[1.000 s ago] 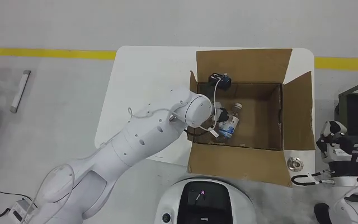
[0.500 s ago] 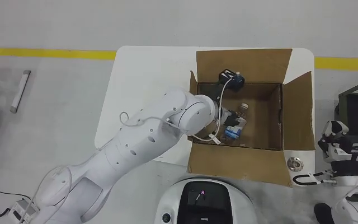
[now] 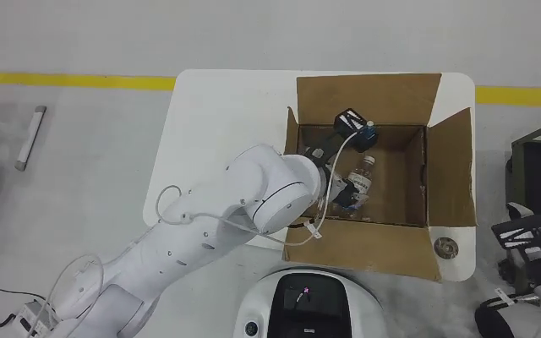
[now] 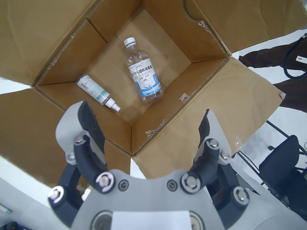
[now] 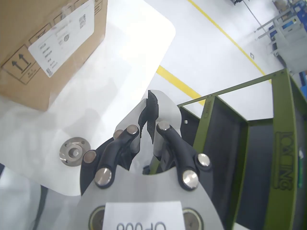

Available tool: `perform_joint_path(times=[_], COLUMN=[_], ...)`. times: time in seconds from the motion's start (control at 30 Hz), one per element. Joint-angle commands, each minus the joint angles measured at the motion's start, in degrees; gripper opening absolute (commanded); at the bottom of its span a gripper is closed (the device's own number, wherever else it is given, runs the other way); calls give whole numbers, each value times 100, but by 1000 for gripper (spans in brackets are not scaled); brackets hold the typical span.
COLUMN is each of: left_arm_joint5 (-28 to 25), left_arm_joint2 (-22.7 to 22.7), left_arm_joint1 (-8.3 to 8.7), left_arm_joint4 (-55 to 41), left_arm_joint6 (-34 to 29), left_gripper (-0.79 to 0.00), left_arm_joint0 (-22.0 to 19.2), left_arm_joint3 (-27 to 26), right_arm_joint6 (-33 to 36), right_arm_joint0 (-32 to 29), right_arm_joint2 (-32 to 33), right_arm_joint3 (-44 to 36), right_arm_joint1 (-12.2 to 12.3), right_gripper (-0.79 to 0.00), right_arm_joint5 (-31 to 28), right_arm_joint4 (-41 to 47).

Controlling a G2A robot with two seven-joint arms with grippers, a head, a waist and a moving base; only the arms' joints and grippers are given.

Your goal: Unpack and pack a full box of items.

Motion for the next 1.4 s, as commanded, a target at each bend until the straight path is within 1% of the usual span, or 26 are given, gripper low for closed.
perform_joint_path(times=[0.0, 0.27, 0.4, 0.5, 0.57, 0.7, 0.83, 1.07, 1.2, 1.27, 1.37], left_arm_joint5=[63, 91, 91, 91, 91, 91, 91, 91, 91, 91, 91], left_arm_joint2=[-74, -120, -120, -120, -120, -120, -120, -120, -120, -120, -120], left_arm_joint1=[9, 12, 12, 12, 12, 12, 12, 12, 12, 12, 12], left_arm_joint4=[33, 58, 58, 58, 58, 58, 58, 58, 58, 58, 58], left_arm_joint6=[60, 129, 129, 129, 129, 129, 129, 129, 129, 129, 129], left_gripper=[0, 0, 0, 0, 0, 0, 0, 0, 0, 0, 0], left_arm_joint0=[72, 117, 117, 117, 117, 117, 117, 117, 117, 117, 117], left_arm_joint3=[-47, -86, -86, -86, -86, -86, -86, -86, -86, -86, -86], right_arm_joint6=[2, 2, -125, 191, 514, 917, 1262, 1683, 1896, 1974, 2092], right_arm_joint0=[0, 0, -199, -409, -551, -610, -414, 38, 234, 287, 326], right_arm_joint2=[-7, -7, -181, -277, -332, -494, -769, -1295, -1434, -1454, -1417], right_arm_joint3=[2, 2, -282, -433, -535, -603, -534, -295, -225, -223, -226], right_arm_joint1=[-1, -1, 11, -5, -4, 5, 31, 49, 56, 57, 55], right_gripper=[-785, -785, -785, -785, -785, -785, -785, -782, -686, -674, -622], right_arm_joint5=[6, 6, -368, -551, -829, -1209, -1475, -1527, -1649, -1732, -1840], right_arm_joint4=[19, 19, -703, -965, -1199, -1463, -1731, -2023, -2069, -2034, -1930])
